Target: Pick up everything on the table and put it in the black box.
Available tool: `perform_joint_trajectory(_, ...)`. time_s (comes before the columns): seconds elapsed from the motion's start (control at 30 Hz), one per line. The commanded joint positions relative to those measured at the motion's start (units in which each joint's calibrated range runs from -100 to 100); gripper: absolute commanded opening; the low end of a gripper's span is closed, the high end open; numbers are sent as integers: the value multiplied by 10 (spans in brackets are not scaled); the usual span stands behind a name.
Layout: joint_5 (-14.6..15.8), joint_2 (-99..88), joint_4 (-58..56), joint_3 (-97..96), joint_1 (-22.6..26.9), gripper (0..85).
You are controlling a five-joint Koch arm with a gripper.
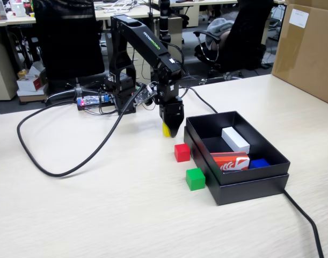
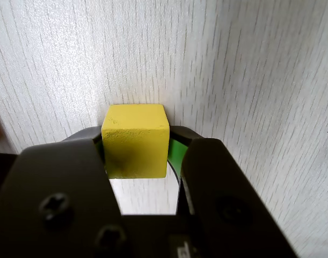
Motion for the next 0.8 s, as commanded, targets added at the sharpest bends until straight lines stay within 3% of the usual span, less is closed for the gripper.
perform_joint_trajectory(0.0,0,-12,-8,7,-2,114)
perform_joint_trajectory(0.3,-2,-143,-140,140,-10,114)
perform_joint_trajectory(0.47,-3,-189,-159,250,-10,114)
perform_joint_trajectory(0.77,-13,-53,-153,499,-10,114)
